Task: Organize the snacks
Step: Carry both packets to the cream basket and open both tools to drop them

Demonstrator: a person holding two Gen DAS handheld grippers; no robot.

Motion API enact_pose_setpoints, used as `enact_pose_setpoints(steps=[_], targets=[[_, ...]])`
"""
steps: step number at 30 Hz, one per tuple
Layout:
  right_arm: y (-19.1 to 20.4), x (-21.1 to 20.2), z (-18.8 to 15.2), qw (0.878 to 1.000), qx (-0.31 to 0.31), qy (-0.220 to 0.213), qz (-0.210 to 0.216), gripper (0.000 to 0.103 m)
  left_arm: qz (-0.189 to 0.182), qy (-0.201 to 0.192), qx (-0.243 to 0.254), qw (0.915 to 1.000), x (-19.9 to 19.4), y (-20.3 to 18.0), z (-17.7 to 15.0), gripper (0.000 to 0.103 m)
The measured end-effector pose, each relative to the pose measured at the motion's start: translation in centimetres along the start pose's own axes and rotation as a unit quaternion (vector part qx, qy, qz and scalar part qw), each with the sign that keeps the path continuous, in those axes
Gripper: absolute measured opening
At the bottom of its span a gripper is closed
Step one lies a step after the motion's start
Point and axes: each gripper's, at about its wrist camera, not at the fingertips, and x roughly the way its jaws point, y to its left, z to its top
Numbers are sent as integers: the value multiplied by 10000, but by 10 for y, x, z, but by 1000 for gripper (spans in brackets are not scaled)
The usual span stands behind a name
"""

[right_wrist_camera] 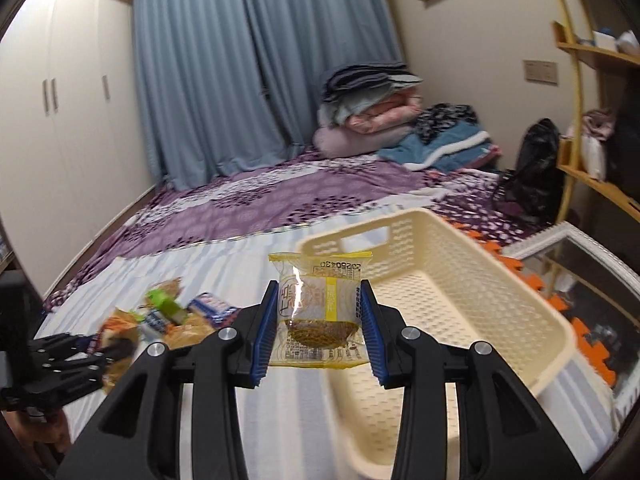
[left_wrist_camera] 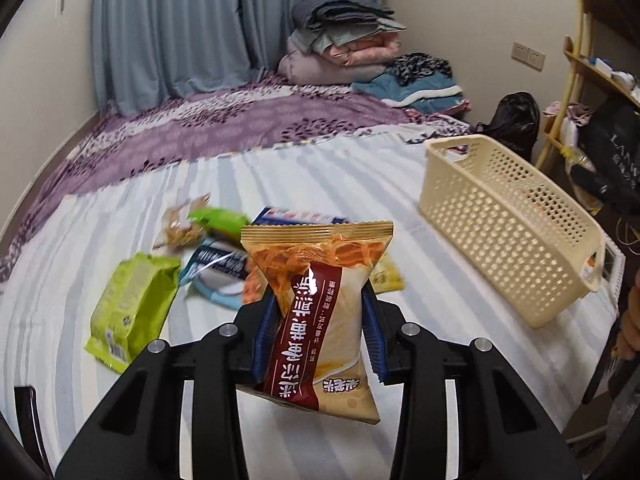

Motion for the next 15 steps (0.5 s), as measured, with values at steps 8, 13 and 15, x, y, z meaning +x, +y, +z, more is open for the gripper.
enact_pose_setpoints(steps=[8,13,15], targets=[[-66,5,-13,9957,533,-2,-757,69,-381,-104,408,9984,-1,-53,29,39],[-85,-1,-23,9940,706,-14,-834,69,-627,-158,729,9952,4,-92,45,39],[-91,-2,-25,9936,763,-31,-830,69,-753,-167,843,9934,6,-107,53,39]])
